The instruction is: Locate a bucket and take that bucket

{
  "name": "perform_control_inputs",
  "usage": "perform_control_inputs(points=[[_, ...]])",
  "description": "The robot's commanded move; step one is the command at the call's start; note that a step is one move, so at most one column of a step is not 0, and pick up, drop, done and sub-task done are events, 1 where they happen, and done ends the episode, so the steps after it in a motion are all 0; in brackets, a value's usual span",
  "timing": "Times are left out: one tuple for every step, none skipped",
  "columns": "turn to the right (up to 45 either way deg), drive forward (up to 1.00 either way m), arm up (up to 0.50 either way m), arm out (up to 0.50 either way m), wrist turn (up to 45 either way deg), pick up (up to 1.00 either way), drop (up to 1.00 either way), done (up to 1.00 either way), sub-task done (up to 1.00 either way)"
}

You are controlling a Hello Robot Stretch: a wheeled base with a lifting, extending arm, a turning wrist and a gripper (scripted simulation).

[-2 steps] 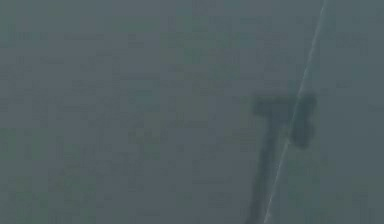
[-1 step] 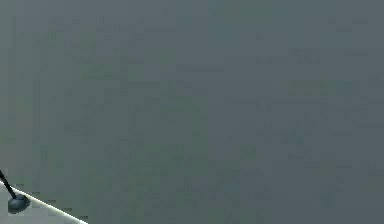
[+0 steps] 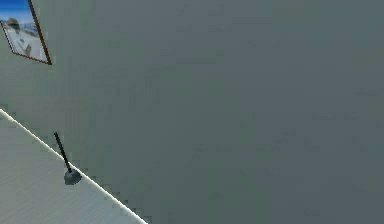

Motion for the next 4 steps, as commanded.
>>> perform_control_inputs(points=[[0.0,0.0,0.34,0.0,0.0,0.0,0.0,0.0,0.0],[0.0,0.0,0.0,0.22,0.0,0.0,0.0,0.0,0.0],[0.0,0.0,0.0,0.0,45.0,0.0,0.0,0.0,0.0],[0.0,0.0,0.0,0.0,45.0,0.0,0.0,0.0,0.0]])
